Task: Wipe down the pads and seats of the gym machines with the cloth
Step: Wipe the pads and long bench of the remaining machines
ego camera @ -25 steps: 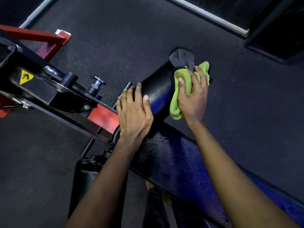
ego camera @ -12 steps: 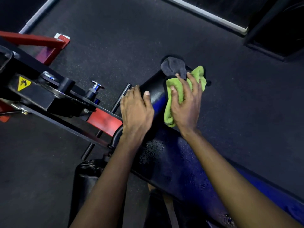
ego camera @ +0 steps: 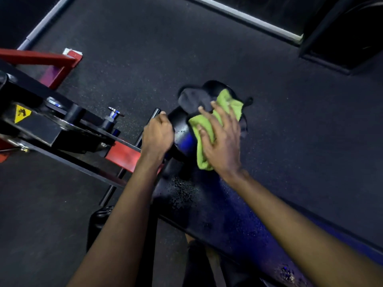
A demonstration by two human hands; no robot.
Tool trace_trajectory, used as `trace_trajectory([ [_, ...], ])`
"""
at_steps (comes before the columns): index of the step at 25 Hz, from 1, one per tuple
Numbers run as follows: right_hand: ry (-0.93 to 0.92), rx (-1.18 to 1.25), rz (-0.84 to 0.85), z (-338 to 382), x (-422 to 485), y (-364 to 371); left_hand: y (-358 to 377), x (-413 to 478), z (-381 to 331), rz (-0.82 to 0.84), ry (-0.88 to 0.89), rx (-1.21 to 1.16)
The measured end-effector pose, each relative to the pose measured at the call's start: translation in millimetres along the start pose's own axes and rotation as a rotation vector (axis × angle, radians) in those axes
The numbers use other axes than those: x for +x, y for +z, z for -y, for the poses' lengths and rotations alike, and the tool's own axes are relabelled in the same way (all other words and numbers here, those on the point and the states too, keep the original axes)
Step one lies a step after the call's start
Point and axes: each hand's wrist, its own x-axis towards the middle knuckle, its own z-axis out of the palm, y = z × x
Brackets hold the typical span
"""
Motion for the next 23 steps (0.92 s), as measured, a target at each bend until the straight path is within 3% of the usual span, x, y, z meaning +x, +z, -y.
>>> trace_trajectory([
  [2,-0.127,-0.039,0.108,2,-1,-6,-4,11,2,0.104,-0.063,0.026],
  [3,-0.136,-0.065,0.109,-3,7,-9,-4,12,2,0.081,-0.026,0.057],
  [7,0.098,0.046,-0.082,-26,23,-9,2,-24,2,-0.218,0.281,0.047],
  [9,0.205,0.156,-0.156,-26,20,-3,10,-38,5,-0.178,0.328,0.066],
  [12,0.277,0.16,-0.153,-5,4,7,17,-33,4,-0.139,0.279,0.156],
  [16,0.017,0.057,0.006,1,-26,3,14,-20,1,-0.139,0.231,0.096],
  [18,-0.022,0.004,0.073,-2,-20,-4,10,-14,1,-0.12,0.203,0.049],
  [23,0.194,-0.004,-0.022,-3,19,-11,5,-14,-4,-0.072,0.172,0.012],
])
